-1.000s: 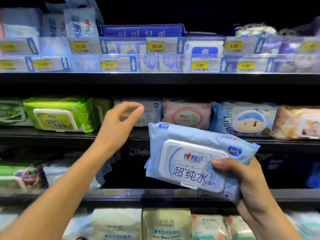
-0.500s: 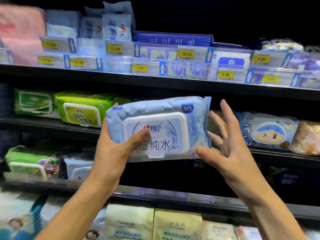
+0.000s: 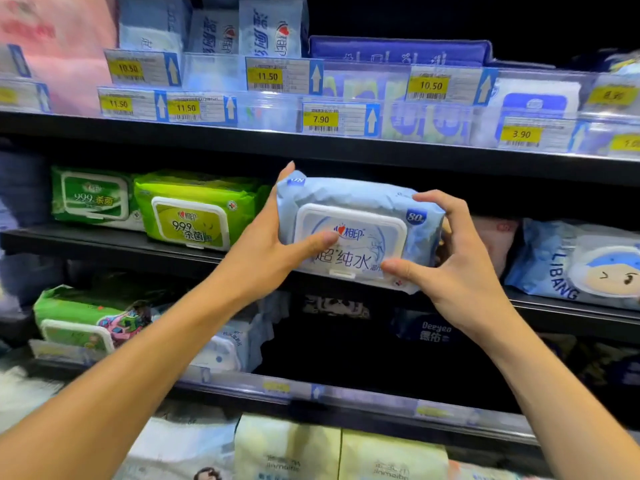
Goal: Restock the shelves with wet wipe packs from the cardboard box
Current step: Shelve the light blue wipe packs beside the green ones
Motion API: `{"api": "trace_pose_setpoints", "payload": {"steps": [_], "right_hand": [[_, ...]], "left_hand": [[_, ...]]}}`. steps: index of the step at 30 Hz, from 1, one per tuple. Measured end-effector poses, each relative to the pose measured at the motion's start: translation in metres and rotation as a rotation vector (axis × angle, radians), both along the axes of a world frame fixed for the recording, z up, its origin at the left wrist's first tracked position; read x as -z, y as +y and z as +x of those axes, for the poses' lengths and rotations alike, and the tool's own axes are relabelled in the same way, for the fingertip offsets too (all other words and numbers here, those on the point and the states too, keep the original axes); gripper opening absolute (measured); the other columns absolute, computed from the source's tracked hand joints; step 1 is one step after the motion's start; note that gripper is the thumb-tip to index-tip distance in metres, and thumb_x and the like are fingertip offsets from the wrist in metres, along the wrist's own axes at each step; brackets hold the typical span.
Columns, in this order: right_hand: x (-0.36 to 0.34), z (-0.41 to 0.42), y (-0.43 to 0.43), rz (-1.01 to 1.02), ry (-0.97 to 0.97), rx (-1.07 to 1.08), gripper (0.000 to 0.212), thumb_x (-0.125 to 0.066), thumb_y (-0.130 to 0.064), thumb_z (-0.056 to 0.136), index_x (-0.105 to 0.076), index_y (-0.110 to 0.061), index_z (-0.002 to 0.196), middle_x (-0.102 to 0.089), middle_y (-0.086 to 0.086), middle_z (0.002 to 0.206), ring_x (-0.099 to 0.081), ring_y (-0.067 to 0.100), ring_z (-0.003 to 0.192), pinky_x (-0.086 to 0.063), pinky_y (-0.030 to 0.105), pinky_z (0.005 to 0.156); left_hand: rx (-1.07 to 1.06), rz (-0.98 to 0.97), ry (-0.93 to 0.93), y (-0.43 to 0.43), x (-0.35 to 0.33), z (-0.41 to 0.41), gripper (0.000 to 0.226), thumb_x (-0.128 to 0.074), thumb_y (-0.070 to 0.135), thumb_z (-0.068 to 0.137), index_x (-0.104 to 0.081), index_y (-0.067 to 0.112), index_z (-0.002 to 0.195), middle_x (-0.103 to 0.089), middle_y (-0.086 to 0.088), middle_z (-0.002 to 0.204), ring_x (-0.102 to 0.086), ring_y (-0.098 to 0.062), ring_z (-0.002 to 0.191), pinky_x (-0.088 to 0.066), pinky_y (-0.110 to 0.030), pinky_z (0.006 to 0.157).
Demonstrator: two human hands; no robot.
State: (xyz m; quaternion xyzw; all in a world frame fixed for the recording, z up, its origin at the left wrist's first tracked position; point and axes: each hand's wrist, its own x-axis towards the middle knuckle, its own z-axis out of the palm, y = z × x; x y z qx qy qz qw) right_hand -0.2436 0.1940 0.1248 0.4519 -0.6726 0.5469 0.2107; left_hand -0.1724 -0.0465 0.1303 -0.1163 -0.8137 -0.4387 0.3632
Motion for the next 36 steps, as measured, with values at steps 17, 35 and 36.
{"api": "trace_pose_setpoints", "payload": {"steps": [17,35,36], "right_hand": [[-0.021,-0.093,-0.038,0.387,0.048,0.213,0.081,-0.092,-0.015,0.072,-0.044,-0.034,0.134,-0.064,-0.006,0.125,-0.063,0.009,0.115,-0.049,0.024,0.103],[0.066,0.047,0.043,0.632,0.078,0.602,0.083,-0.075,-0.026,0.088,-0.028,-0.043,0.155,-0.032,-0.010,0.158,-0.032,0.017,0.145,-0.046,0.043,0.109],[0.067,0.047,0.050,0.732,0.067,0.579,0.082,-0.074,-0.028,0.088,-0.029,-0.044,0.154,-0.035,-0.011,0.156,-0.037,0.018,0.142,-0.048,0.046,0.106]], "left_hand": [[-0.373,-0.229,-0.056,-0.036,0.000,-0.069,0.076,-0.081,0.046,0.078,-0.038,0.044,0.141,-0.059,0.000,0.137,-0.054,-0.023,0.128,-0.044,-0.044,0.108],[-0.653,-0.418,-0.338,0.077,0.061,0.035,0.048,-0.064,0.060,0.085,-0.054,0.043,0.128,-0.045,0.006,0.143,-0.039,-0.027,0.133,-0.041,-0.046,0.100],[-0.650,-0.507,-0.398,0.080,0.065,0.041,0.046,-0.063,0.063,0.084,-0.055,0.043,0.125,-0.050,0.007,0.136,-0.044,-0.027,0.127,-0.043,-0.045,0.096]]}}
